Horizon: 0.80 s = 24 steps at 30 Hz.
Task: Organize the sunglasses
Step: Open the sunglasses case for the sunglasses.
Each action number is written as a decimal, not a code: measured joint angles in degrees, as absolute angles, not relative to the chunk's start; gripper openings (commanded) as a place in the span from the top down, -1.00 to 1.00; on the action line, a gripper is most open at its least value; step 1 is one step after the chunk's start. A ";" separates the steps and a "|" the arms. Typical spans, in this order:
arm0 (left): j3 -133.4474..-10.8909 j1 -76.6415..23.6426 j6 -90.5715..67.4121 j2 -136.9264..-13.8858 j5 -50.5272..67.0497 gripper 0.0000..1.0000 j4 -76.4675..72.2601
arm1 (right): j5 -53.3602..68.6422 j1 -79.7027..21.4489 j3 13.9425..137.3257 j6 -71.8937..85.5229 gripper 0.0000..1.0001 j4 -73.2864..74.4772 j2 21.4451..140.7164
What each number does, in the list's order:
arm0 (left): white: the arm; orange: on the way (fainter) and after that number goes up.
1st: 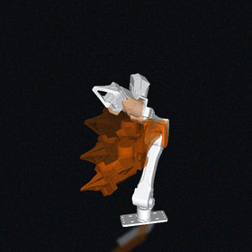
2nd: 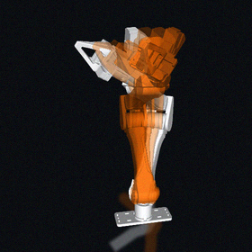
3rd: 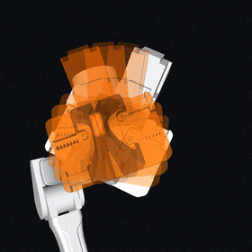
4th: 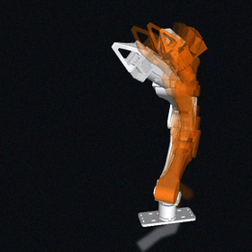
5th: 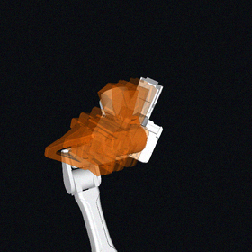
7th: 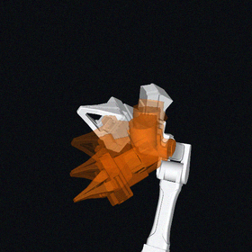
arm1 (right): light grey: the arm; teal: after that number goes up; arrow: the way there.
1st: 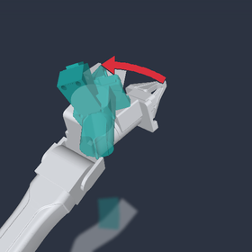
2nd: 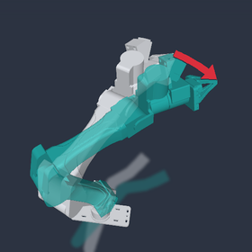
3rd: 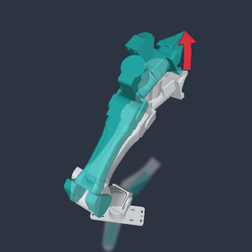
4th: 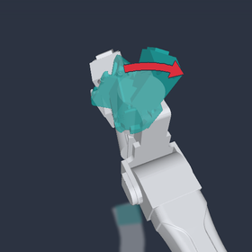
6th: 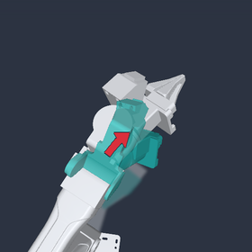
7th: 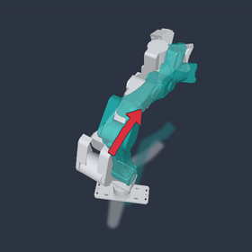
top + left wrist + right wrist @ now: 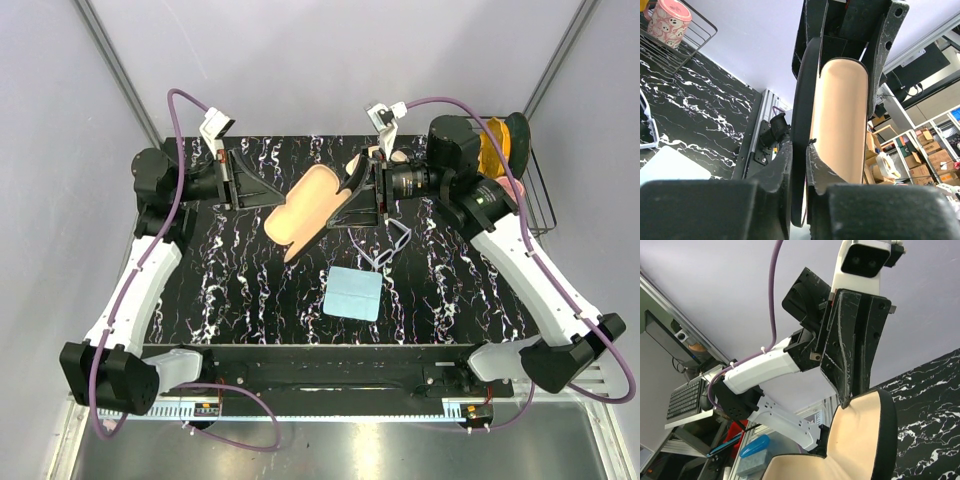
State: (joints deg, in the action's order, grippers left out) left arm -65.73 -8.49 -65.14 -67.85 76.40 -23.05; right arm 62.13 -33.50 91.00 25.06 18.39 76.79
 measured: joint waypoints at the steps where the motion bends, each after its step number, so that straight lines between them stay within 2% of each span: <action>1: -65.71 -8.49 -64.86 -67.85 76.38 0.24 -22.72 | 62.02 -33.50 91.00 25.08 1.00 18.46 76.79; 2: -65.71 -8.49 -64.53 -67.83 76.40 -0.25 -22.52 | 61.84 -33.50 91.00 25.08 1.00 18.55 76.82; 3: -65.71 -8.49 -64.60 -67.64 76.38 -0.47 -22.06 | 61.34 -33.52 91.00 24.99 1.00 18.63 76.93; 5: -65.73 -8.47 -62.63 -67.13 76.03 -0.68 -20.25 | 61.36 -33.54 91.05 25.04 1.00 18.70 77.12; 6: -65.76 -8.29 -61.84 -66.98 75.79 -0.85 -18.87 | 61.56 -33.58 91.09 25.10 1.00 18.61 77.12; 9: -66.06 -7.88 -56.73 -66.65 74.39 -0.98 -12.43 | 61.54 -33.76 91.42 25.32 1.00 18.41 77.23; 17: -68.66 -7.75 -41.50 -65.39 67.46 -0.98 5.10 | 60.45 -33.76 91.44 25.39 1.00 19.84 80.29; 24: -69.60 -7.77 -33.91 -61.58 62.81 -0.98 10.24 | 60.49 -33.76 91.44 25.28 1.00 21.80 82.56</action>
